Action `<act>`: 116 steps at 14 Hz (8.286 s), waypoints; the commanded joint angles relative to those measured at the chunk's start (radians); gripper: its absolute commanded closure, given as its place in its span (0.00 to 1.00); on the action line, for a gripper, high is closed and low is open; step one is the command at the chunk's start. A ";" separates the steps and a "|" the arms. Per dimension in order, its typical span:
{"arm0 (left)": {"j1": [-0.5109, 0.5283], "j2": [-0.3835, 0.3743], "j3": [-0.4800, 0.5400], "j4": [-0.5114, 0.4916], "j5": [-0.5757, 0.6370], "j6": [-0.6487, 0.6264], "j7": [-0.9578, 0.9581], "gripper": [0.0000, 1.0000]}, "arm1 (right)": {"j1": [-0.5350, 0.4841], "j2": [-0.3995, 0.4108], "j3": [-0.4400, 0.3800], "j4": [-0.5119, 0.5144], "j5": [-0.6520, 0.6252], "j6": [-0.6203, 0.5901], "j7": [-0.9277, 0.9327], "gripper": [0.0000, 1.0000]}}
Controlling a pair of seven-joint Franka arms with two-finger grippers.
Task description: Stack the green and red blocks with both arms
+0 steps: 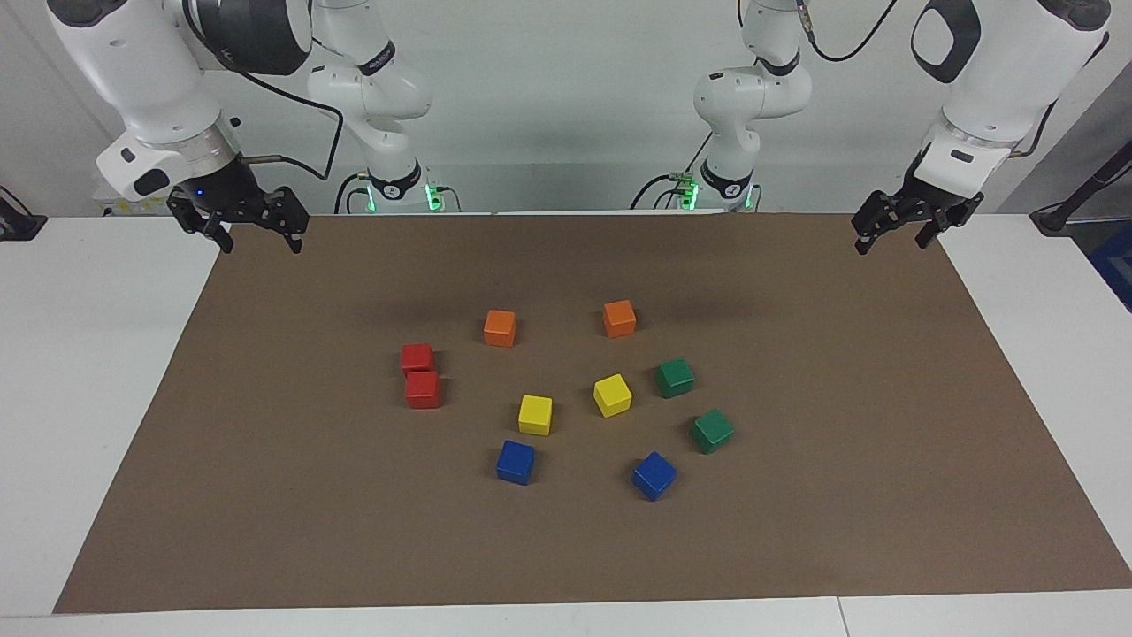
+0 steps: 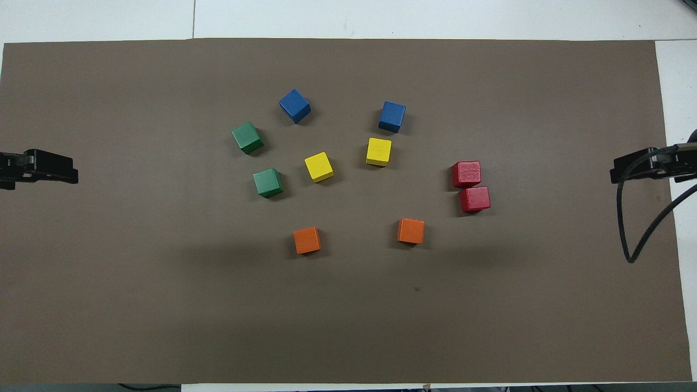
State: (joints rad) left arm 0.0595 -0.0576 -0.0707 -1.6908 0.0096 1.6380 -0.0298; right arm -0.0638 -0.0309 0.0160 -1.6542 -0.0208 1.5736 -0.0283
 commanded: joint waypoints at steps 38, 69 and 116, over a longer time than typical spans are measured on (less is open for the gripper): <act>-0.402 0.444 -0.004 -0.153 -0.007 0.651 -0.608 0.00 | 0.225 0.154 0.025 -0.527 0.008 0.849 0.335 0.00; 0.024 0.231 0.000 -0.231 -0.006 0.445 -0.005 1.00 | -0.011 0.138 0.024 -0.454 0.010 0.750 -0.007 0.94; -0.274 0.564 0.003 0.152 0.033 0.476 -0.806 0.00 | 0.268 0.281 0.025 -0.314 -0.007 0.786 0.258 0.00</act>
State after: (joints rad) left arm -0.1921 0.4234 -0.0849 -1.6247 0.0210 2.1265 -0.7546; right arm 0.2039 0.2544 0.0431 -1.9331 -0.0185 2.3163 0.2109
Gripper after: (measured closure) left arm 0.000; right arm 0.000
